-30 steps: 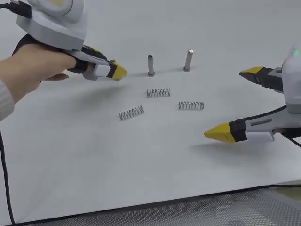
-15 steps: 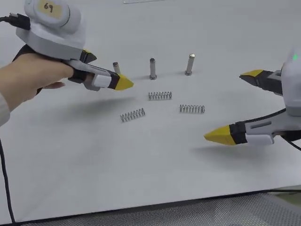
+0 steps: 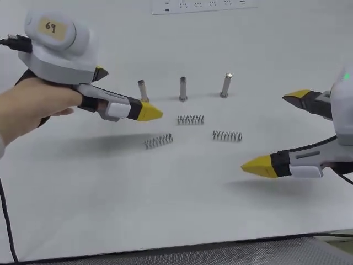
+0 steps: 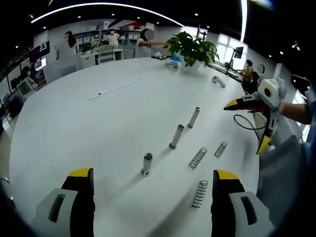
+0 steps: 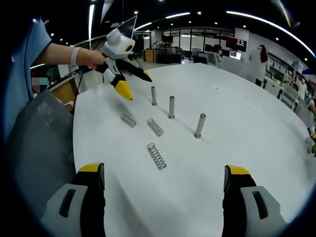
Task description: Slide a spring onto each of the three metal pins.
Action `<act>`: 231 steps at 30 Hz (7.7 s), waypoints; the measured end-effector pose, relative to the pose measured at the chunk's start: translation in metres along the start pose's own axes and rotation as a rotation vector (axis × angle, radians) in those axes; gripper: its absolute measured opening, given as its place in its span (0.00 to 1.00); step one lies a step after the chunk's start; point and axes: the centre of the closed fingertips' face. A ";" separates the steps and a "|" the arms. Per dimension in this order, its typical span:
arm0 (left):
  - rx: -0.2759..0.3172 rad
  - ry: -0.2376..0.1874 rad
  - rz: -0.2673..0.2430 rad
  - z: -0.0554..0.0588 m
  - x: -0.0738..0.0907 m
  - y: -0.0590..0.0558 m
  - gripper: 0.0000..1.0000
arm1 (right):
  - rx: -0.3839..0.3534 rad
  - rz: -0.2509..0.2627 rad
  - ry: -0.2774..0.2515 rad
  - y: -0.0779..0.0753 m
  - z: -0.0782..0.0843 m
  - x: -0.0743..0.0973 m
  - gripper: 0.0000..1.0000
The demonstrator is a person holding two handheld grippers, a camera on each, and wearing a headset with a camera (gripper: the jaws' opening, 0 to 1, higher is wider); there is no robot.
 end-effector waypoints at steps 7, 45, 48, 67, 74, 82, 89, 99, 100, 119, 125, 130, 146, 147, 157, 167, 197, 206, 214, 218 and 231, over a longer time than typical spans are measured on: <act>-0.023 -0.027 0.009 0.001 0.005 -0.002 0.98 | 0.008 0.005 0.003 -0.002 -0.002 0.002 1.00; -0.102 -0.279 0.189 0.013 0.059 -0.057 0.88 | 0.021 0.032 -0.028 -0.014 -0.017 0.010 1.00; -0.112 -0.276 0.200 0.018 0.057 -0.061 0.85 | 0.018 0.032 -0.033 -0.014 -0.018 0.011 1.00; -0.128 -0.241 0.186 0.037 0.052 -0.063 0.71 | 0.013 0.027 -0.044 -0.011 -0.019 0.014 1.00; -0.131 -0.225 0.186 0.047 0.043 -0.063 0.59 | 0.007 0.027 -0.042 -0.010 -0.018 0.014 1.00; -0.128 -0.207 0.200 0.058 0.030 -0.065 0.45 | 0.000 0.020 -0.026 -0.008 -0.014 0.014 1.00; -0.135 -0.203 0.202 0.062 0.019 -0.065 0.36 | -0.001 0.022 -0.025 -0.010 -0.016 0.013 1.00; -0.154 -0.182 0.192 0.068 0.010 -0.062 0.20 | -0.008 0.019 -0.018 -0.008 -0.012 0.011 1.00; -0.155 -0.176 0.195 0.069 0.009 -0.063 0.19 | -0.008 0.019 -0.018 -0.008 -0.012 0.011 1.00; -0.187 -0.134 0.219 0.074 0.001 -0.066 0.08 | -0.012 0.018 -0.019 -0.007 -0.010 0.010 1.00; -0.196 -0.124 0.227 0.074 0.000 -0.068 0.05 | -0.010 0.017 -0.019 -0.006 -0.010 0.010 1.00; -0.197 -0.121 0.225 0.074 -0.001 -0.067 0.04 | -0.010 0.019 -0.016 -0.006 -0.009 0.010 1.00; -0.170 -0.134 0.221 0.069 0.000 -0.066 0.03 | -0.010 0.013 -0.016 -0.003 -0.009 0.008 1.00; -0.169 -0.135 0.223 0.068 0.000 -0.066 0.03 | -0.010 0.012 -0.016 -0.002 -0.009 0.008 1.00; -0.167 -0.154 0.227 0.061 0.005 -0.071 0.03 | -0.004 0.001 -0.018 0.001 -0.011 0.006 0.99; -0.200 -0.202 0.266 0.043 0.018 -0.088 0.03 | 0.008 -0.011 -0.032 0.005 -0.020 0.007 0.99; -0.267 -0.248 0.405 0.022 0.033 -0.126 0.03 | 0.006 -0.106 -0.107 0.031 -0.058 -0.004 0.83; -0.277 -0.242 0.434 0.023 0.035 -0.131 0.03 | 0.031 -0.158 -0.108 0.042 -0.064 -0.007 0.71; -0.285 -0.227 0.469 0.026 0.036 -0.138 0.03 | 0.050 -0.215 -0.091 0.053 -0.064 -0.009 0.56; -0.286 -0.227 0.480 0.025 0.037 -0.141 0.03 | 0.064 -0.236 -0.082 0.057 -0.063 -0.011 0.50; -0.305 -0.224 0.515 0.023 0.039 -0.152 0.03 | 0.098 -0.297 -0.069 0.068 -0.063 -0.016 0.30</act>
Point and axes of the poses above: the centre of the closed fingertips' face, and the gripper's own axes: x roughly backward along the fingers, y roughly to its left, z roughly out of its underside, and after that the axes turned 6 degrees about x, right-handed
